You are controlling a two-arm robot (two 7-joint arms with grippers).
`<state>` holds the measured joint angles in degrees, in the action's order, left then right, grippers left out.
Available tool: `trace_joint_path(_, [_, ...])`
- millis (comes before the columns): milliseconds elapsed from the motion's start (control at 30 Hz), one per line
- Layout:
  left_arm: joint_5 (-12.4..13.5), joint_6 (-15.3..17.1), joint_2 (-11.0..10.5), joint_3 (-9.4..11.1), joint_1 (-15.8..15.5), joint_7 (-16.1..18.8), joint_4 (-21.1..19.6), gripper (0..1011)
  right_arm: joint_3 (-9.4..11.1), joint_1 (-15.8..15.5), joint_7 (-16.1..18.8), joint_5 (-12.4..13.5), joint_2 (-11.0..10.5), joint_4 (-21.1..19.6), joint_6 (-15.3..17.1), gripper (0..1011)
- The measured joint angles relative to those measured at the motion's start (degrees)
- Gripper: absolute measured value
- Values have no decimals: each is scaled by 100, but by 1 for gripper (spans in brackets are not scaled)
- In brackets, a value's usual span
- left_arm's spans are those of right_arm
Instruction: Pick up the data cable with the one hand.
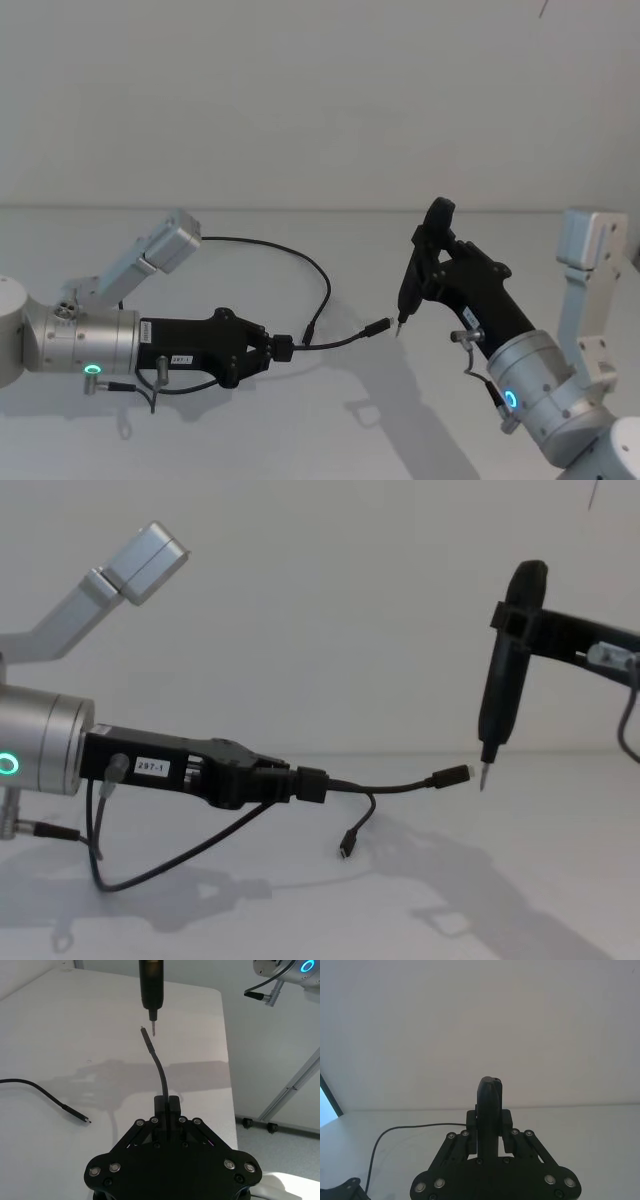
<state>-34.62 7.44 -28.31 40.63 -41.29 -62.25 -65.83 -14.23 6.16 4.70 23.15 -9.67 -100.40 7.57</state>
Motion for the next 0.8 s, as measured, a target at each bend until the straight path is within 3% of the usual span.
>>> trace_joint_path(433, [-7, 6, -6, 1, 0, -10, -5, 40, -22, 142, 97, -73, 162, 279, -231, 279])
trace_joint_path(800, [-7, 6, -6, 0, 1, -15, -5, 40, 8, 179, 230, -188, 148, 278, -431, 279])
